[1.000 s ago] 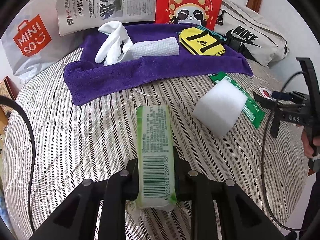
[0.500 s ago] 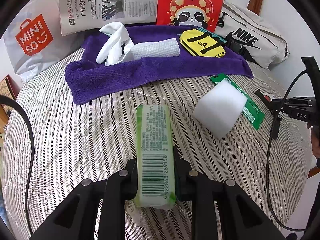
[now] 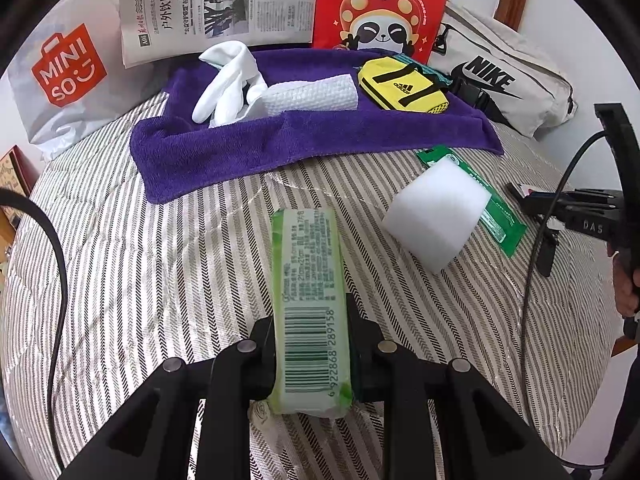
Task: Organize soft objects
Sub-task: 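Lift the soap bar with the left gripper while the right gripper reaches the black watch strap, then grasp and lift the black watch strap with the right gripper while the left holds the soap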
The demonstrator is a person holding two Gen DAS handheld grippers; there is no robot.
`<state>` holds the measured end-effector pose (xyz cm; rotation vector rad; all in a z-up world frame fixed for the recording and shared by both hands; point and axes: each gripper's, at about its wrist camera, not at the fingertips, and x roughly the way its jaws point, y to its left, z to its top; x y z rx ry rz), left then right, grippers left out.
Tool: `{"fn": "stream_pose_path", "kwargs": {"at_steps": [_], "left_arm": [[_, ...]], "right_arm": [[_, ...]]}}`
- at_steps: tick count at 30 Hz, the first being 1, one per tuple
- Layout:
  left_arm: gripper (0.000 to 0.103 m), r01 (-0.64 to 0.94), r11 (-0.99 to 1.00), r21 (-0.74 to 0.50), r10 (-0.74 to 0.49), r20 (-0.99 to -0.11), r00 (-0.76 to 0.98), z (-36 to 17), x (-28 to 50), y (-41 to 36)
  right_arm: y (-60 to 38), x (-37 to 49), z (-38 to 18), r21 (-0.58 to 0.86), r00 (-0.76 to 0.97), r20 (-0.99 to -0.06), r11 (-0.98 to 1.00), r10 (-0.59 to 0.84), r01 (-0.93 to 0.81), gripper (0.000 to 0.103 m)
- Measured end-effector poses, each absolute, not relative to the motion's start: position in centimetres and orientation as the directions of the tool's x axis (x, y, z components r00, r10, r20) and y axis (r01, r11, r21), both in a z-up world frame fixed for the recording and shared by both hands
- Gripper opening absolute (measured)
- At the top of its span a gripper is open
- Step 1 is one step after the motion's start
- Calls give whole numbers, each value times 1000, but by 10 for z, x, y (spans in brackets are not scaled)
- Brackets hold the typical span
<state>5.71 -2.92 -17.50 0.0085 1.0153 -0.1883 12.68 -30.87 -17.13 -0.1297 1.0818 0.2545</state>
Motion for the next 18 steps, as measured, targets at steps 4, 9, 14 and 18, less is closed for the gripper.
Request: {"fn": "stream_pose_path", "kwargs": {"at_steps": [4, 9, 14, 18], "left_arm": [[22, 165, 983, -76, -151, -846, 511, -175, 58, -30], [22, 166, 982, -91, -165, -842, 513, -176, 57, -28], [23, 166, 982, -90, -164, -841, 516, -176, 56, -28], [24, 166, 982, -91, -166, -839, 517, -176, 56, -28]], "right_arm": [[-306, 132, -176, 18, 434, -891, 965, 135, -261, 5], [-307, 126, -175, -27, 414, -905, 959, 97, -283, 11], [-304, 119, -180, -91, 421, -906, 949, 47, -303, 29], [-309, 122, -181, -51, 420, -904, 954, 82, -296, 28]]}}
